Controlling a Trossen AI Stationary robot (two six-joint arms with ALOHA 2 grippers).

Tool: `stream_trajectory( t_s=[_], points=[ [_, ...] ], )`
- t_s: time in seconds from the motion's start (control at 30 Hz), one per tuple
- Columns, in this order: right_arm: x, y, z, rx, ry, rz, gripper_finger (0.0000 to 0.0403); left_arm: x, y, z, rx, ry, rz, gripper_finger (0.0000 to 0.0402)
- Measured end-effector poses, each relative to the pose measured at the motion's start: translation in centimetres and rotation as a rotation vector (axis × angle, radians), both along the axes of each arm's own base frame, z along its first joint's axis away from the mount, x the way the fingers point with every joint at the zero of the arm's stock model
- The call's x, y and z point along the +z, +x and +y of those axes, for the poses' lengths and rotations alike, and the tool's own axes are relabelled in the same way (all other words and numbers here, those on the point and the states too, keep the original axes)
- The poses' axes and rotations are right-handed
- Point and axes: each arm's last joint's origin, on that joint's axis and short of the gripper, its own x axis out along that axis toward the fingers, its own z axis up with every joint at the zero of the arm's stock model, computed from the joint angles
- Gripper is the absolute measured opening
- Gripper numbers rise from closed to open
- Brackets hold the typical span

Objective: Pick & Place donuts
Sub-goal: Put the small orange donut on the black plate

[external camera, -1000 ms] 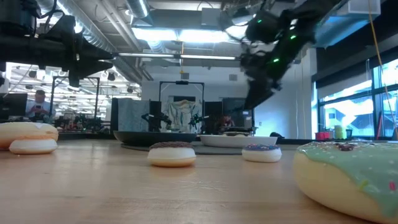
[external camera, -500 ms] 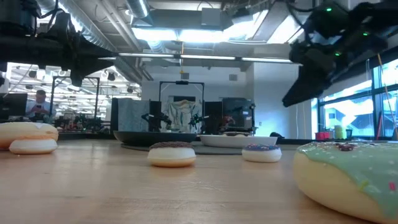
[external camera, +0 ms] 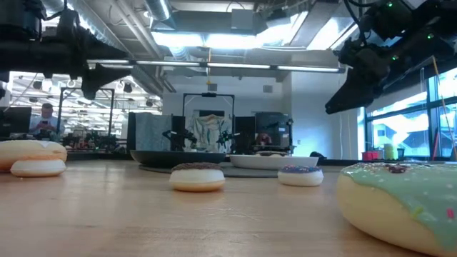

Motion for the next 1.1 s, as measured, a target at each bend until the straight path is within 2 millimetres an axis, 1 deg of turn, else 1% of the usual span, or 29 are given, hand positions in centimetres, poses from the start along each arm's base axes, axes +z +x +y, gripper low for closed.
stream_trajectory(
  t_s=[0.1,0.2,0.27,0.43,0.53,0.63,0.7,0.87,0.97,1.1],
  points=[
    [0.0,0.0,-0.1,-0.022,-0.013,0.003,0.0161,0.7,0.1,-0.4,-0.110,0.027,-0.052,0.0211],
    [0.0,-0.1,-0.3,-0.083,-0.050,0.010,0.0161,1.6,0.3,-0.8,-0.154,0.103,-0.047,0.0208],
    [0.0,-0.1,-0.4,-0.116,-0.070,0.014,0.0161,2.3,0.5,-1.0,-0.175,0.144,-0.030,0.0207],
    [0.2,-0.1,-0.5,-0.129,-0.079,0.001,0.0161,4.1,1.8,-1.6,-0.253,0.241,0.071,0.0207],
    [0.4,0.0,-0.5,-0.130,-0.082,-0.025,0.0161,5.3,3.1,-1.9,-0.272,0.266,0.191,0.0207],
    [0.6,0.2,-0.5,-0.131,-0.086,-0.052,0.0161,6.2,4.7,-2.0,-0.271,0.227,0.328,0.0207],
    [0.6,0.2,-0.5,-0.131,-0.087,-0.057,0.0161,6.5,5.9,-2.2,-0.291,0.210,0.433,0.0207],
    [0.6,0.2,-0.5,-0.131,-0.087,-0.057,0.0161,6.4,8.6,-3.1,-0.380,0.162,0.720,0.0207],
    [0.6,0.2,-0.5,-0.130,-0.088,-0.057,0.0161,5.7,9.6,-3.8,-0.436,0.142,0.886,0.0207],
    [0.6,0.2,-0.6,-0.149,-0.099,-0.054,0.0161,4.5,10.7,-5.1,-0.571,0.216,1.049,0.0207]
  ],
)
